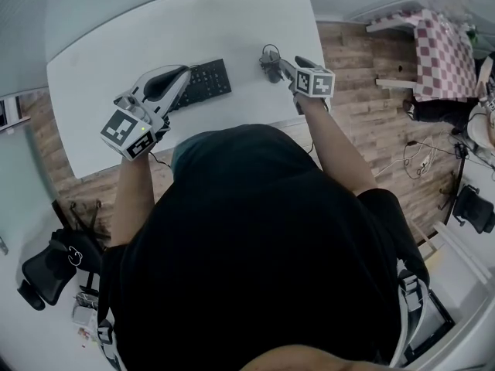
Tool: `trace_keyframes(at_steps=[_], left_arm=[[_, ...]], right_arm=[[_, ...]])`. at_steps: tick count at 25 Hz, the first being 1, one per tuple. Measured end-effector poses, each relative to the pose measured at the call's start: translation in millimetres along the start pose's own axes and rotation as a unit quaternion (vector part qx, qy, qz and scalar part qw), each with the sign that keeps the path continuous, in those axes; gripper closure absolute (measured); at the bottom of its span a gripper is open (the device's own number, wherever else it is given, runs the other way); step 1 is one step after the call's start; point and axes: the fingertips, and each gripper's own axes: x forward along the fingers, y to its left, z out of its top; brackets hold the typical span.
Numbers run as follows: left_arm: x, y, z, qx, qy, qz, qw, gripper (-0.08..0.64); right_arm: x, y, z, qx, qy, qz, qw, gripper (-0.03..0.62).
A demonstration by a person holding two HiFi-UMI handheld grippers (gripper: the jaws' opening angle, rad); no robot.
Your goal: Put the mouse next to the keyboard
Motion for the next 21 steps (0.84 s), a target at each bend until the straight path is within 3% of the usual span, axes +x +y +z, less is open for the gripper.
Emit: trace_keyframes(at_steps=[21], left_arm=[[-8, -60, 9, 0.035, -0.005, -0.021, 0.9992, 0.535]], right_arm=[[-83, 23, 8, -0.007, -0.085, 0.02, 0.996, 0.417]])
